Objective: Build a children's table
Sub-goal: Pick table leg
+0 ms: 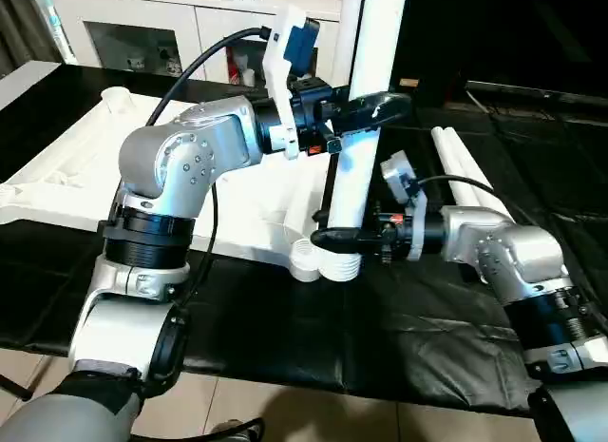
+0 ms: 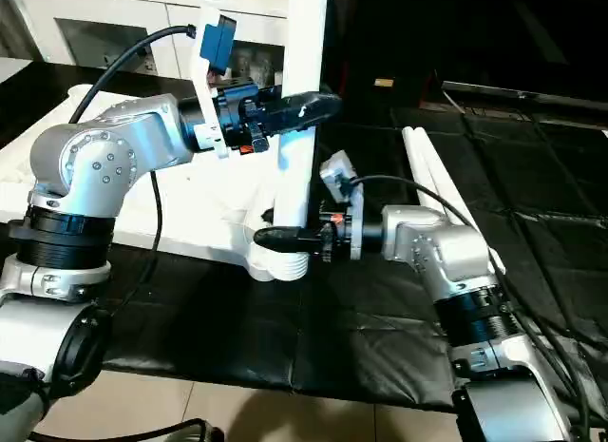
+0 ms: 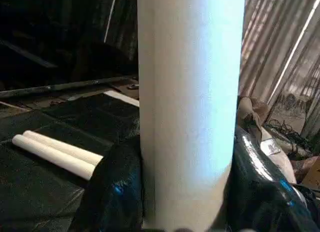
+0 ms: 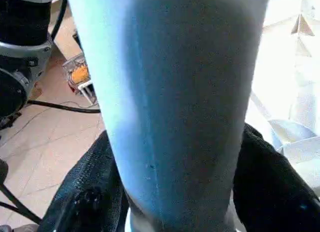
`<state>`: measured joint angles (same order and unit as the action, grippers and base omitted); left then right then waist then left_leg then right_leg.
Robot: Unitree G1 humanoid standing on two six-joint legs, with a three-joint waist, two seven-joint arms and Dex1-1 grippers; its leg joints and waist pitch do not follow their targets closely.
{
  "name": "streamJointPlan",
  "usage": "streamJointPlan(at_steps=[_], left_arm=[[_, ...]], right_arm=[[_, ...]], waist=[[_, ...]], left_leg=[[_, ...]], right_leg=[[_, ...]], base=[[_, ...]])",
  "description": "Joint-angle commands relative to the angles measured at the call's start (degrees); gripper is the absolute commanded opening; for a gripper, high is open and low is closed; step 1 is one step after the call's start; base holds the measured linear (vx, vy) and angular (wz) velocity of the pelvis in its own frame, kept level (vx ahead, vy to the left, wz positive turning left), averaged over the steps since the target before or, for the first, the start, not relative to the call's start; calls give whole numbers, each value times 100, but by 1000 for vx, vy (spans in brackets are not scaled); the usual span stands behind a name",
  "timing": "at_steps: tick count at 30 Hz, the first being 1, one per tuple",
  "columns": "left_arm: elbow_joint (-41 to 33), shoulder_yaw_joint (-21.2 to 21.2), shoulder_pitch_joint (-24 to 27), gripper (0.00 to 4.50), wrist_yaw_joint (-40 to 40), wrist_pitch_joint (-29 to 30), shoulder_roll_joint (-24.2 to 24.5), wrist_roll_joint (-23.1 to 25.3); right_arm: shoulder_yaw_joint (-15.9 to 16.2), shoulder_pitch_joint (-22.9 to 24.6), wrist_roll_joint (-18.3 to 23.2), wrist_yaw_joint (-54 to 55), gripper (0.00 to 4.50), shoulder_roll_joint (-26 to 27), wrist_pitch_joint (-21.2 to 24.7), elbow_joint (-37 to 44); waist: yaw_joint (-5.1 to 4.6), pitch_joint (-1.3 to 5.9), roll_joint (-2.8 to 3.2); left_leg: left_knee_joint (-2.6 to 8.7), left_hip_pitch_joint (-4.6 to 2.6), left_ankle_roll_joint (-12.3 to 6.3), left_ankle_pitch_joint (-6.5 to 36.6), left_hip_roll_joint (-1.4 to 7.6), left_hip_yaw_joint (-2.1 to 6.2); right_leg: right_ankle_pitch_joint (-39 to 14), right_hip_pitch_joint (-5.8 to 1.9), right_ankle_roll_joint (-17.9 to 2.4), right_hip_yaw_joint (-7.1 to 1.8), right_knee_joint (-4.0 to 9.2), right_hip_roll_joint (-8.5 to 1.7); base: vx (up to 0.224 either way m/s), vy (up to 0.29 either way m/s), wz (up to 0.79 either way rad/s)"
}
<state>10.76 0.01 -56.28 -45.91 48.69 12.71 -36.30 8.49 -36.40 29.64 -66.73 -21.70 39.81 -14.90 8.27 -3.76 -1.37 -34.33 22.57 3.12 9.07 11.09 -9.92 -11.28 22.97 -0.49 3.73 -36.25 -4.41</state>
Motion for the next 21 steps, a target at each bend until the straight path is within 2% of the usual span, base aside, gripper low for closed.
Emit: streamJointPlan(at_steps=[1, 13, 20, 21], left_arm=[[-137, -62, -96, 175, -44, -29, 25, 20], [-145, -51, -108, 175, -68, -2, 31, 5], [-154, -30, -127, 175, -37, 20, -14, -28], [-149, -28, -133, 175, -40, 21, -20, -32]], right_arm=[[-123, -18, 32, -10, 326, -77, -19, 23], [-142, 8, 114, -125, 326, -97, 81, 91], [-124, 31, 102, -116, 326, -65, 85, 82], [-115, 36, 95, -115, 300, -54, 89, 80]], waist=[[11, 482, -55], [14, 489, -65], [14, 487, -50], [14, 488, -49]], left_leg=[[316, -119, -80, 515, 167, 24], [308, -115, -100, 486, 163, 23], [308, -120, -85, 532, 165, 25], [310, -119, -77, 538, 167, 27]], right_leg=[[-248, -348, -1314, -233, 345, -374], [-180, -355, -1339, -230, 335, -369], [-216, -350, -1347, -229, 341, -370], [-221, -353, -1344, -228, 339, -370]], base=[[0, 0, 0], [0, 0, 0], [0, 0, 0], [0, 0, 0]])
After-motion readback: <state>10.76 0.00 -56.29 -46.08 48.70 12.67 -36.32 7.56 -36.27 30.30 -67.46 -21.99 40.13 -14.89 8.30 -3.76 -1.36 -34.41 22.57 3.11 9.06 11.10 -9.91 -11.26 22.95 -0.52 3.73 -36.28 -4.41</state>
